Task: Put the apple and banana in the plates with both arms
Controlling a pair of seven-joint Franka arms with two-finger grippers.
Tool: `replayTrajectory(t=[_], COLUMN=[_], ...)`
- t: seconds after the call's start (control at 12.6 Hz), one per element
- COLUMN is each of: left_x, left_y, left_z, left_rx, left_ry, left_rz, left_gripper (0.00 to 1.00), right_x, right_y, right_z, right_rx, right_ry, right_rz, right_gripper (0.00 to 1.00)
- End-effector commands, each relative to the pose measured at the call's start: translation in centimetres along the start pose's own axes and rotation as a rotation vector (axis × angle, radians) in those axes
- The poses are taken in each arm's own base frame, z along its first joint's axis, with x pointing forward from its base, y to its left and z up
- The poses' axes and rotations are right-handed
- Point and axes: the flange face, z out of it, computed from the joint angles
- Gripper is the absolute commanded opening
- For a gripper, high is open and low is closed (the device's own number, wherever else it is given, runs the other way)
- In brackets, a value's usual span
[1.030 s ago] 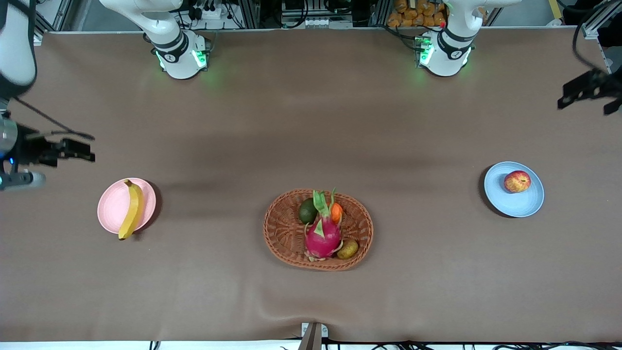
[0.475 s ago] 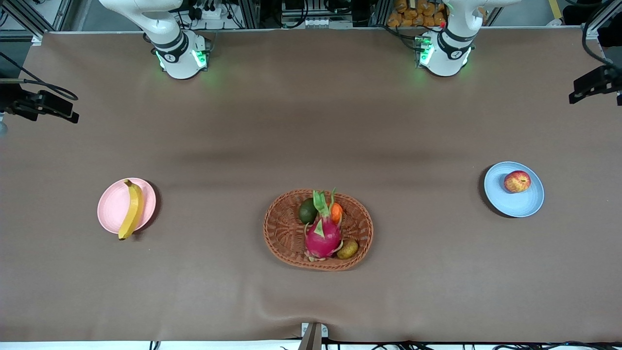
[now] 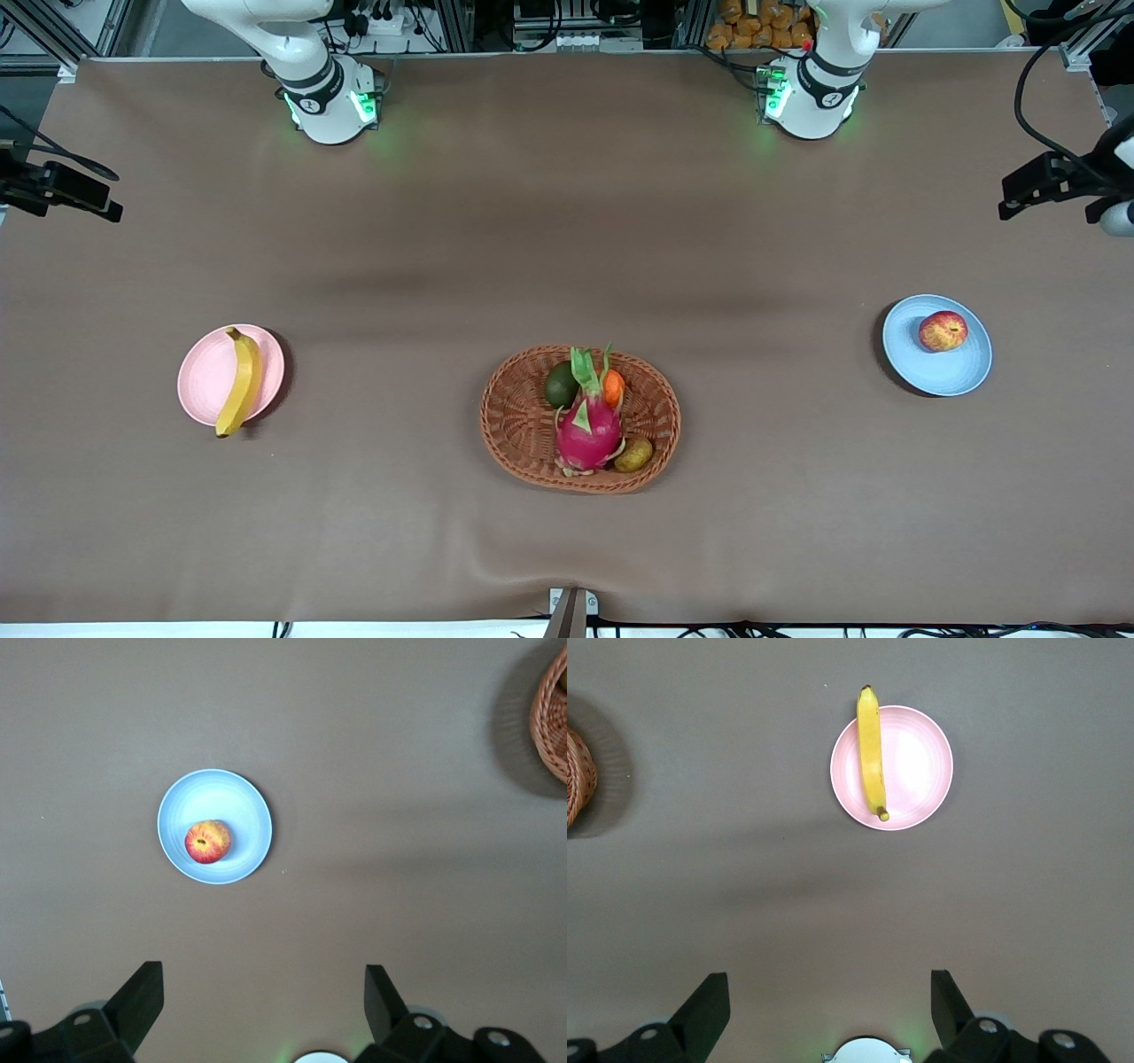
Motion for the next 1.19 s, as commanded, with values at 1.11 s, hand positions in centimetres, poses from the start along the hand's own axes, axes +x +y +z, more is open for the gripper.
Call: replayTrajectory(t=[1.11], left_x=[-0.4], left_y=[-0.5], left_z=[-0.6], left_rx=[-0.021], left_ry=[0.02], left_rz=[-0.147], left_gripper=[1.0], right_x=[-0.3], right_y=[1.0], right_z=[-0.4], right_rx=[-0.019], right_ry=[0.011], right_rz=[-0.05], right_gripper=[1.0])
